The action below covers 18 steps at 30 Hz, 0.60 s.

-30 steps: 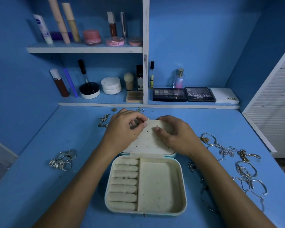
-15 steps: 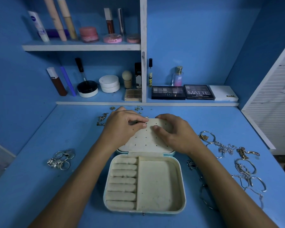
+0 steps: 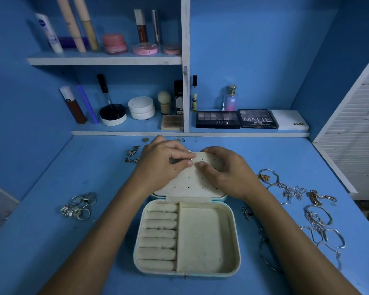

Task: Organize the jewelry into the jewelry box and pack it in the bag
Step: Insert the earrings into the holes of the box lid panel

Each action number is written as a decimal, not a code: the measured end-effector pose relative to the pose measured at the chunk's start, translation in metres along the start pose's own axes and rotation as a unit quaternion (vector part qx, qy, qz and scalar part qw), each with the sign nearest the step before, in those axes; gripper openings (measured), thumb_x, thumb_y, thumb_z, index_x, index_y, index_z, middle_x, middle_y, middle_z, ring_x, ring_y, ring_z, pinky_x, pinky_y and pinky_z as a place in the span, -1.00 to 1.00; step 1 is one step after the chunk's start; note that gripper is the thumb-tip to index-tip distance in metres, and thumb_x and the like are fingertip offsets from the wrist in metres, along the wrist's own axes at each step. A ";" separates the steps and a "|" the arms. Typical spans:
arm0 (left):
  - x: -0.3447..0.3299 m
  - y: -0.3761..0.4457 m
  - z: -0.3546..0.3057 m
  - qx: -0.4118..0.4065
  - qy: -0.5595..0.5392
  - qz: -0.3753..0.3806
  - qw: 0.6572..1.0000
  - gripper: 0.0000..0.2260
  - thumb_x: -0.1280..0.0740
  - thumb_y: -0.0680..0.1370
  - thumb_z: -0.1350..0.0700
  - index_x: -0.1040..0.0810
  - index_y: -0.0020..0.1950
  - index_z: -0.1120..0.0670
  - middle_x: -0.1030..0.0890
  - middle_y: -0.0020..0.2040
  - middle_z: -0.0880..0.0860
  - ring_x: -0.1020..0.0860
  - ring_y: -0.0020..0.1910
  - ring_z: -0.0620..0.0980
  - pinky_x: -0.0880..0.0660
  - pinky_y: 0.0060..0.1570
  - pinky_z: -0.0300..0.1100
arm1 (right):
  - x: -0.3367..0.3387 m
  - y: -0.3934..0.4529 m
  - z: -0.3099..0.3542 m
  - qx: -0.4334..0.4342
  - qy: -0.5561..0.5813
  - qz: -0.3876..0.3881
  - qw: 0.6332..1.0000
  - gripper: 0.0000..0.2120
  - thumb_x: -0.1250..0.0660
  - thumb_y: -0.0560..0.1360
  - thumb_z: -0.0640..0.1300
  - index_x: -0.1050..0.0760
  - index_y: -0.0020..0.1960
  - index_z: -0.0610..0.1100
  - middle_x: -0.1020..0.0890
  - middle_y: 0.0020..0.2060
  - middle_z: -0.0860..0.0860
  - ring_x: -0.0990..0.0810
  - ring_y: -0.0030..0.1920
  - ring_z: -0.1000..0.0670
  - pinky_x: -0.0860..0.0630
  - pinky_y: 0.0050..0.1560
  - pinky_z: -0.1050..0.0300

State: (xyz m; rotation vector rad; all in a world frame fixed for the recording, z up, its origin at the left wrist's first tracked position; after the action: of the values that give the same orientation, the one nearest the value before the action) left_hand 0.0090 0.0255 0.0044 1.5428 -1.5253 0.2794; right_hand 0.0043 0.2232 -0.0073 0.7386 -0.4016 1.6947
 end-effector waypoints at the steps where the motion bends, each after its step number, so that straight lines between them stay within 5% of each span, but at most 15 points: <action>1: 0.000 0.000 0.000 -0.002 -0.001 -0.006 1.000 -0.82 -0.52 0.45 0.02 -0.72 0.04 -0.14 -0.61 -0.11 -0.31 -0.40 -0.03 -0.14 -0.43 0.07 -0.19 | 0.000 0.000 0.001 0.000 0.003 -0.001 1.000 -0.60 -0.35 0.55 0.13 -0.50 0.33 0.02 -0.56 0.17 0.14 -0.48 0.23 0.05 -0.44 0.28 0.07; 6: 0.008 -0.002 0.004 0.018 0.015 -0.050 0.998 -0.79 -0.51 0.44 -0.11 -0.72 0.04 -0.12 -0.63 -0.09 -0.22 -0.44 0.01 -0.12 -0.46 0.08 -0.10 | 0.001 -0.001 0.002 -0.004 0.031 -0.007 0.999 -0.63 -0.37 0.55 0.11 -0.51 0.31 0.02 -0.56 0.16 0.16 -0.49 0.23 0.06 -0.45 0.30 0.01; 11: 0.013 -0.008 0.019 0.088 -0.007 -0.064 0.994 -0.74 -0.29 0.53 -0.12 -0.70 0.08 -0.08 -0.55 -0.07 -0.18 -0.47 0.05 -0.12 -0.42 0.10 -0.20 | 0.000 0.000 0.002 -0.011 0.056 -0.014 0.998 -0.65 -0.39 0.53 0.12 -0.53 0.28 0.05 -0.59 0.17 0.15 -0.52 0.23 0.05 -0.48 0.30 -0.02; 18: 0.011 -0.012 0.025 0.113 -0.045 -0.046 0.992 -0.82 -0.31 0.62 0.03 -0.70 0.08 0.01 -0.56 -0.04 -0.14 -0.53 -0.05 -0.20 -0.40 -0.01 -0.38 | 0.000 0.009 0.007 -0.062 0.085 -0.010 0.994 -0.80 -0.40 0.51 0.15 -0.57 0.03 0.05 -0.66 -0.10 0.10 -0.64 -0.07 0.03 -0.61 -0.02 0.04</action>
State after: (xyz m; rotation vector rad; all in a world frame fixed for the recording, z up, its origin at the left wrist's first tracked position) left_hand 0.0108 -0.0020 -0.0072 1.8194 -1.5278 0.3425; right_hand -0.0020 0.2164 -0.0012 0.5013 -0.3749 1.6823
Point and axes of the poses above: each hand's wrist, its own y-axis towards the middle knuckle, its own x-axis out of the back of the hand, z = x × y, the point moved 1 cm from there along y, towards the middle knuckle
